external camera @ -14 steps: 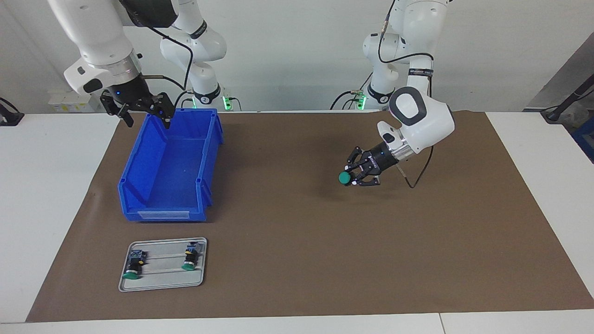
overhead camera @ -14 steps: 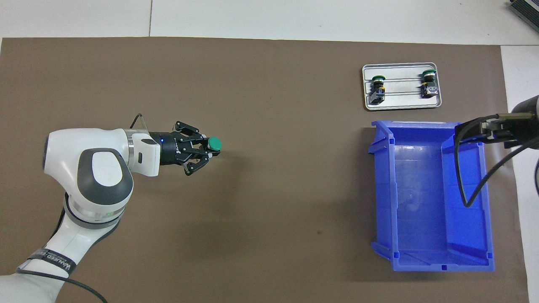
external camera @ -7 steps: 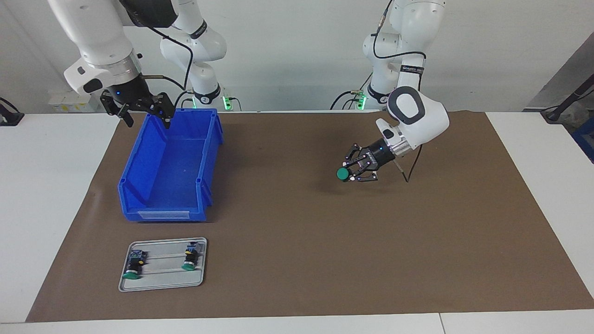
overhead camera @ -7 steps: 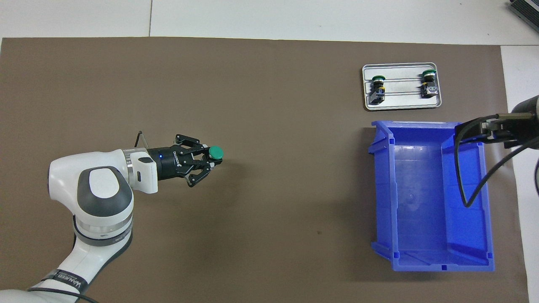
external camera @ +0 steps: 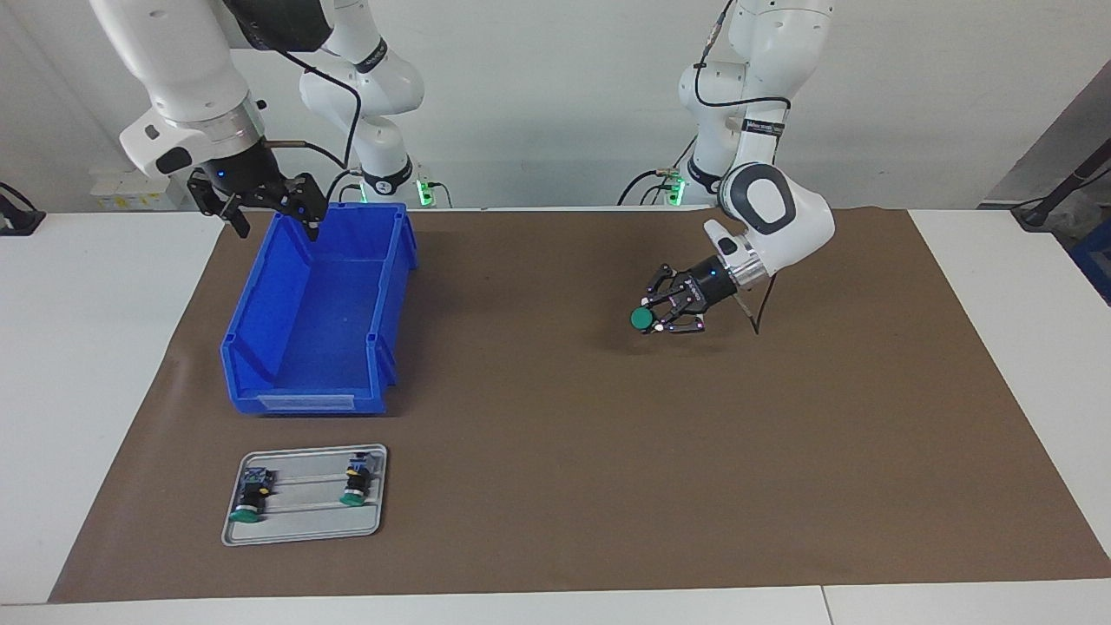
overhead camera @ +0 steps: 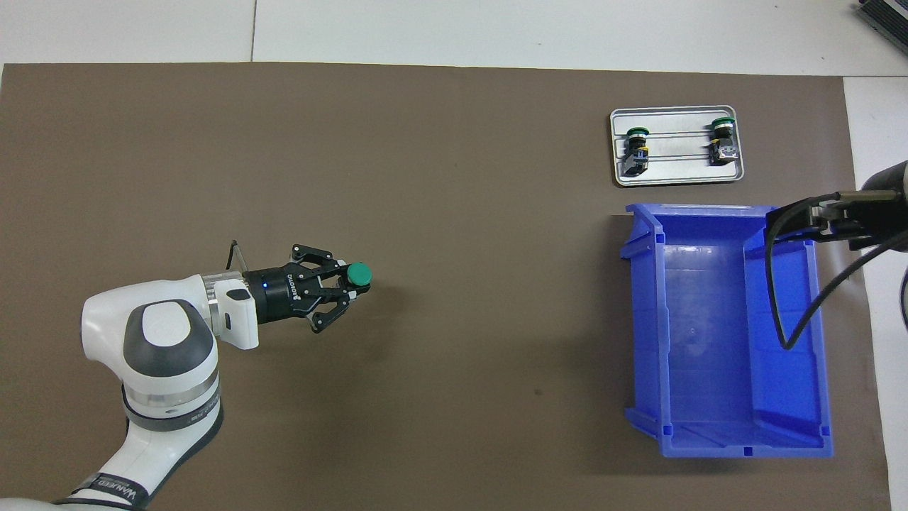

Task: Place and press button with both arms

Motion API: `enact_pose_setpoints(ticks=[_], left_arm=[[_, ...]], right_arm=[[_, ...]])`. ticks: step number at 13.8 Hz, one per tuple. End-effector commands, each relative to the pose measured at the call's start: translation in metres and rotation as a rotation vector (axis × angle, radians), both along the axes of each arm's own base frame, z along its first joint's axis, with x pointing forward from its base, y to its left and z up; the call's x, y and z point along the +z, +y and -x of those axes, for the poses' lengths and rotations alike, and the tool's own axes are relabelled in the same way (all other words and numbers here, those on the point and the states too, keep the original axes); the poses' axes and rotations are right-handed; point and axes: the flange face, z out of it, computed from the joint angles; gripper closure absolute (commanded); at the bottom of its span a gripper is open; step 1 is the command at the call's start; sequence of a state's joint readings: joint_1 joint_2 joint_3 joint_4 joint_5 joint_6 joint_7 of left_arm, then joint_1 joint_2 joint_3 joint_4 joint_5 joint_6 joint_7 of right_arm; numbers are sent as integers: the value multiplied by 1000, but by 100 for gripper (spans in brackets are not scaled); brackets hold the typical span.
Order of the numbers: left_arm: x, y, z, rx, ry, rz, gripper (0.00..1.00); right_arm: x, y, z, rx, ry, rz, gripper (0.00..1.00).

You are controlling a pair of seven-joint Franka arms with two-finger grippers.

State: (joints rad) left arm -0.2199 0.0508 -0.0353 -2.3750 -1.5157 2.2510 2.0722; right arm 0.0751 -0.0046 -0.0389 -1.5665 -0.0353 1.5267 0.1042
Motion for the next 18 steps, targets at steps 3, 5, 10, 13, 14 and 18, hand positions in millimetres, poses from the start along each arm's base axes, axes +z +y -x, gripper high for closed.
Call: enact_pose_setpoints(ticks=[3, 5, 10, 13, 14, 18], left_arm=[[-21, 44, 13, -18, -41, 122, 94], [-23, 45, 14, -13, -44, 157, 94], [-45, 52, 18, 74, -100, 307, 92], [-53, 51, 21, 94, -131, 340, 91], [-58, 50, 25, 113, -127, 349, 91], [-63, 41, 31, 161, -170, 400, 91]], right_arm=[[2, -1, 4, 19, 7, -13, 0], [1, -1, 4, 19, 9, -13, 0], [2, -1, 4, 19, 7, -13, 0], [2, -1, 4, 19, 7, -13, 0], [1, -1, 4, 19, 9, -13, 0], [2, -1, 4, 19, 7, -13, 0]])
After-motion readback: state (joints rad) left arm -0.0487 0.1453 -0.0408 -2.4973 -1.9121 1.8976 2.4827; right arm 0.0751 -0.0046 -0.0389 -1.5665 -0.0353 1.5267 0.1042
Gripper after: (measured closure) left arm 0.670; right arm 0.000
